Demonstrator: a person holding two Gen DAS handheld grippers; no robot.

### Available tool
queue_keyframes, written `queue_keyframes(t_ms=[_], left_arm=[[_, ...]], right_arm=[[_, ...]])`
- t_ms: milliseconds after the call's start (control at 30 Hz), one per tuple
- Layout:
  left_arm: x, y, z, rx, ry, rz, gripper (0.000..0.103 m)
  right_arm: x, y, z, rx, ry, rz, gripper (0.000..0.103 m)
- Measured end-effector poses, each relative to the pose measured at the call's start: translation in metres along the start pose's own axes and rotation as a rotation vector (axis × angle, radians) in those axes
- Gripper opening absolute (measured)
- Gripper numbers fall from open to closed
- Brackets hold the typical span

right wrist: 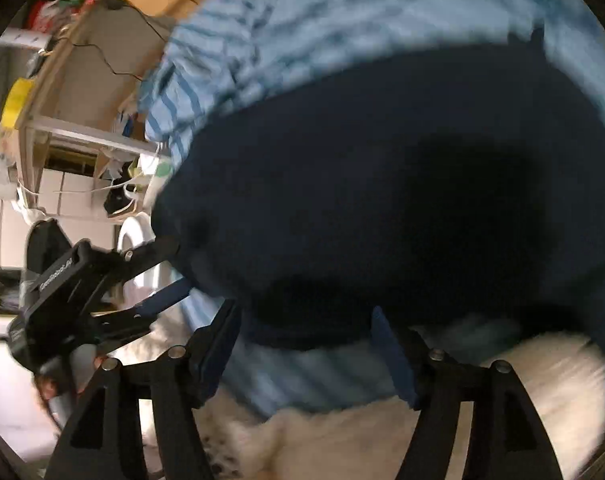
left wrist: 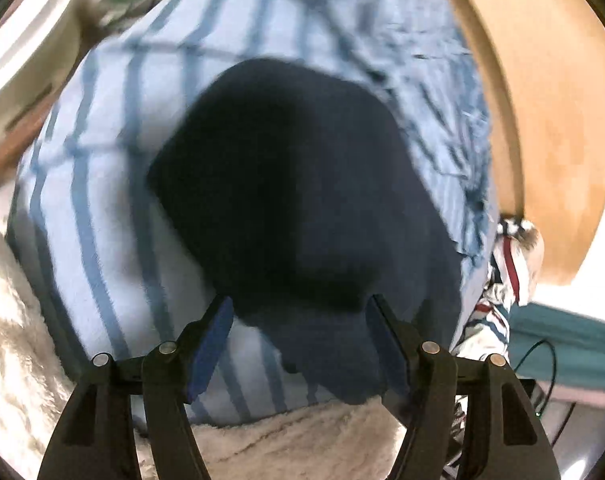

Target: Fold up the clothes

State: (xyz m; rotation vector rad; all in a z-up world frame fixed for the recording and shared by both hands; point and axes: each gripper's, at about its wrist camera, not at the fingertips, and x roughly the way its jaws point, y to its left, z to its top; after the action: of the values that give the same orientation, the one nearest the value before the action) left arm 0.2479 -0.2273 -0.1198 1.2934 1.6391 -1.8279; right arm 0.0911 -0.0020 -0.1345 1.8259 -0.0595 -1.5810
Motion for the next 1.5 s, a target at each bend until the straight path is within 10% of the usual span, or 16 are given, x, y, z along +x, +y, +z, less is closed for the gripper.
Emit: queue_keyframes(t_ms=[100,133,200,467,567,633,667,700,767,867,900,933,1000,1367,1433,1500], left_arm=[[0.003,0.011,0.004,-0.034,0.007,-0.040,0.069],[0.004,0.014,0.005,-0.045,0.010,-0.053,0.069],[0.005,0.021,0.007,-0.068,0.015,-0.079,0.069],[0.007,0.012,0.013,-0.050,-0.017,-0.128,0.069],[0.006,0.002,0.014,-0.023,-0.038,-0.136,0.064],[0.006,-0.004,0.015,-0.005,-0.053,-0.142,0.028],[0.006,-0.008,0.015,0.003,-0.060,-0.145,0.023],[0.005,-0.011,0.016,0.012,-0.067,-0.147,0.021],[0.005,-0.018,0.017,0.030,-0.081,-0.153,0.017],[-0.002,-0.033,0.022,0.066,-0.102,-0.177,0.015],[-0.005,-0.041,0.026,0.079,-0.108,-0.190,0.014],[-0.006,-0.051,0.031,0.089,-0.112,-0.203,0.013],[-0.004,-0.077,0.040,0.125,-0.129,-0.228,0.012],[0.046,-0.352,0.063,0.496,-0.139,-0.533,0.009],[0.061,-0.388,0.059,0.541,-0.136,-0.555,0.022],[0.081,-0.387,0.055,0.539,-0.120,-0.498,0.072]], right_arm=[[0.015,-0.004,0.007,0.053,-0.043,0.019,0.068],[0.016,-0.003,0.012,0.045,-0.077,0.016,0.035],[0.005,0.002,0.022,0.029,-0.178,-0.041,0.003],[-0.125,0.035,0.082,-0.125,-0.619,-0.393,0.001],[-0.152,0.037,0.073,-0.162,-0.679,-0.468,0.007],[-0.131,0.037,0.058,-0.224,-0.554,-0.380,0.037],[-0.115,0.038,0.049,-0.263,-0.477,-0.329,0.070],[-0.095,0.040,0.038,-0.308,-0.392,-0.283,0.078],[-0.043,0.049,0.010,-0.414,-0.204,-0.223,0.079],[0.024,0.054,-0.010,-0.518,-0.061,-0.381,0.075],[0.039,0.052,-0.011,-0.538,-0.050,-0.432,0.045],[0.041,0.047,-0.005,-0.519,-0.080,-0.425,0.024],[0.021,0.026,0.016,-0.380,-0.188,-0.352,0.013],[-0.249,0.011,0.149,-0.258,-0.877,-0.826,0.009],[-0.282,0.002,0.173,-0.171,-0.996,-0.863,0.019],[-0.303,-0.020,0.194,-0.049,-1.036,-0.925,0.079]])
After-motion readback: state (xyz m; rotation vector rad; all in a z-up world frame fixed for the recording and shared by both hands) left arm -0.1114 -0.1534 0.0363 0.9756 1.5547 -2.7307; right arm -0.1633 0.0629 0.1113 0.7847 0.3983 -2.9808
